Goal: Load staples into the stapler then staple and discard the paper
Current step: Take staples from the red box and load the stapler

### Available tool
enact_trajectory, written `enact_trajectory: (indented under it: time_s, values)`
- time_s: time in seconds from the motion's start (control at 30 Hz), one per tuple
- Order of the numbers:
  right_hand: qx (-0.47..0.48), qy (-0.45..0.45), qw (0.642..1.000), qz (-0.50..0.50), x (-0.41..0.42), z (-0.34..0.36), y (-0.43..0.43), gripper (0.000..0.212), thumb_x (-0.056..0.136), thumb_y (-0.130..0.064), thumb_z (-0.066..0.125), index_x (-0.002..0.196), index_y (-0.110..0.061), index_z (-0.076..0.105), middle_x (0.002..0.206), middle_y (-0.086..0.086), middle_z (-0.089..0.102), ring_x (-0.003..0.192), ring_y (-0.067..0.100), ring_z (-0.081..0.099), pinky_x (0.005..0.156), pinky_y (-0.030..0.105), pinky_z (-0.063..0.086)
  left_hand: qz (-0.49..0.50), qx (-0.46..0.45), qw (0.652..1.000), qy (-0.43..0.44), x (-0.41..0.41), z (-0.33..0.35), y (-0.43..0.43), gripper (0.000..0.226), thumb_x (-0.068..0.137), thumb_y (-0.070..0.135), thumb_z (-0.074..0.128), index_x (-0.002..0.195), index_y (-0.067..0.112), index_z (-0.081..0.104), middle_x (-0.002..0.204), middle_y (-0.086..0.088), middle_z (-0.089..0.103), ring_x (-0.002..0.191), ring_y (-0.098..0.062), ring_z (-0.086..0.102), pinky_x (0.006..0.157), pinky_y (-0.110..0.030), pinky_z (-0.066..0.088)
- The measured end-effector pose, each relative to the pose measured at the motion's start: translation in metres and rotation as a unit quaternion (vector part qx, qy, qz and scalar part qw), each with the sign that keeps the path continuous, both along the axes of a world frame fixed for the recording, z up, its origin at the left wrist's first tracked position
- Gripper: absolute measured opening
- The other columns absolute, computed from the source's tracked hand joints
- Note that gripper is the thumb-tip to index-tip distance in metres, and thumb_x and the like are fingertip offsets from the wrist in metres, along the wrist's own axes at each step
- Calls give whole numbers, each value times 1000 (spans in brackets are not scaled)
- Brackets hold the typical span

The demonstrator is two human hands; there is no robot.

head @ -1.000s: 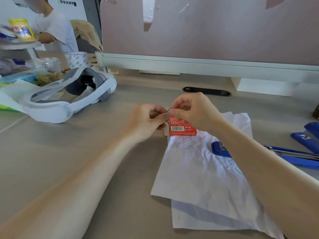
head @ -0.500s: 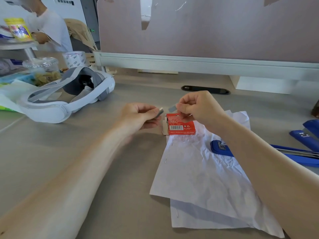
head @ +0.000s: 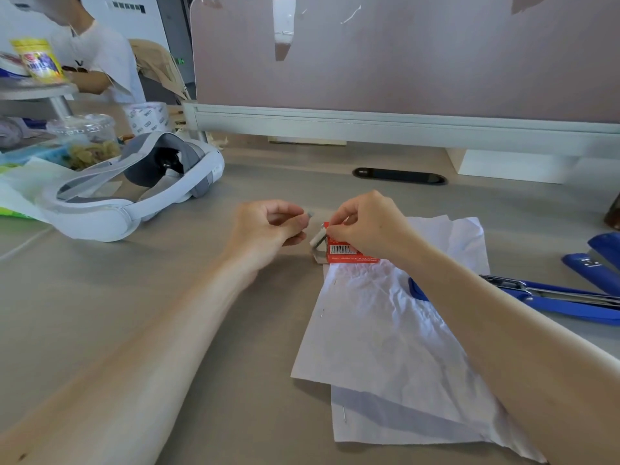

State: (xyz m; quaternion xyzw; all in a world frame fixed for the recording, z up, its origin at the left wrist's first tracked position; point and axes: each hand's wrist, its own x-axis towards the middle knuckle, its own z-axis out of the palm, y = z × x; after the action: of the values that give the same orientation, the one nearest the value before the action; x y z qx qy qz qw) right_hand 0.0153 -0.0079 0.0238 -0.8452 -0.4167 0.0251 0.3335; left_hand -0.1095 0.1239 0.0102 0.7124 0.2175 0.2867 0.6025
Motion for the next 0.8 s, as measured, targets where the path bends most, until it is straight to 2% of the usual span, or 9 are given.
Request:
enact_trajectory:
  time_s: [0.1,0.23,0.37,0.47,0.53,0.63,0.7,0.8]
  values:
    - [28,12,999,-9,3,5,-4,7,84,-28,70,83,-23,75,68,-10,67,61,4,62,55,18,47,-9,22,1000,5,0,0,-4,15,84,7,74,98,5,71,88,-8,76,72,-16,73,71,-22,59]
    - [70,34,997,2,5,20,-20,6,86,-21,69,82,-24,73,74,-8,70,60,7,66,57,22,54,-20,88,996,9,0,3,-11,12,85,6,72,96,12,72,88,-2,77,73,-10,72,69,-18,57]
    - [76,1,997,30,4,37,-51,2,85,-22,71,84,-23,72,77,-8,72,61,7,69,58,21,58,-18,132,991,-8,4,5,-35,16,82,9,75,90,23,73,84,6,76,76,-4,72,67,-15,54]
    - [54,-40,997,45,2,48,-85,7,83,-29,74,87,-24,74,77,-18,70,68,-2,68,66,15,55,-73,164,983,-26,11,14,-52,21,83,11,74,91,31,74,91,6,77,82,-7,73,69,-27,58]
    - [54,-49,996,50,-1,50,-107,6,82,-29,75,87,-27,74,77,-22,68,72,-3,68,69,13,54,-119,235,965,-13,16,23,-65,18,85,15,73,97,28,74,93,6,77,85,-7,73,71,-29,57]
    - [62,-59,995,44,-4,45,-136,8,81,-24,76,87,-30,74,75,-27,67,74,-1,69,72,11,54,-172,322,931,-16,26,32,-91,16,87,13,71,102,18,72,91,4,77,76,-6,72,68,-27,58]
    - [67,-56,996,24,-4,38,-152,6,81,-23,76,86,-26,77,75,-20,71,72,-1,69,70,11,53,-195,337,921,-24,32,33,-109,18,87,11,71,102,19,71,90,3,76,72,0,70,67,-21,55]
    - [80,-57,995,-10,-2,29,-171,4,80,-26,77,83,-23,78,73,-13,74,69,1,68,64,11,51,-216,331,918,-37,40,26,-126,20,86,6,71,101,19,70,90,3,76,79,-3,72,75,-23,58]
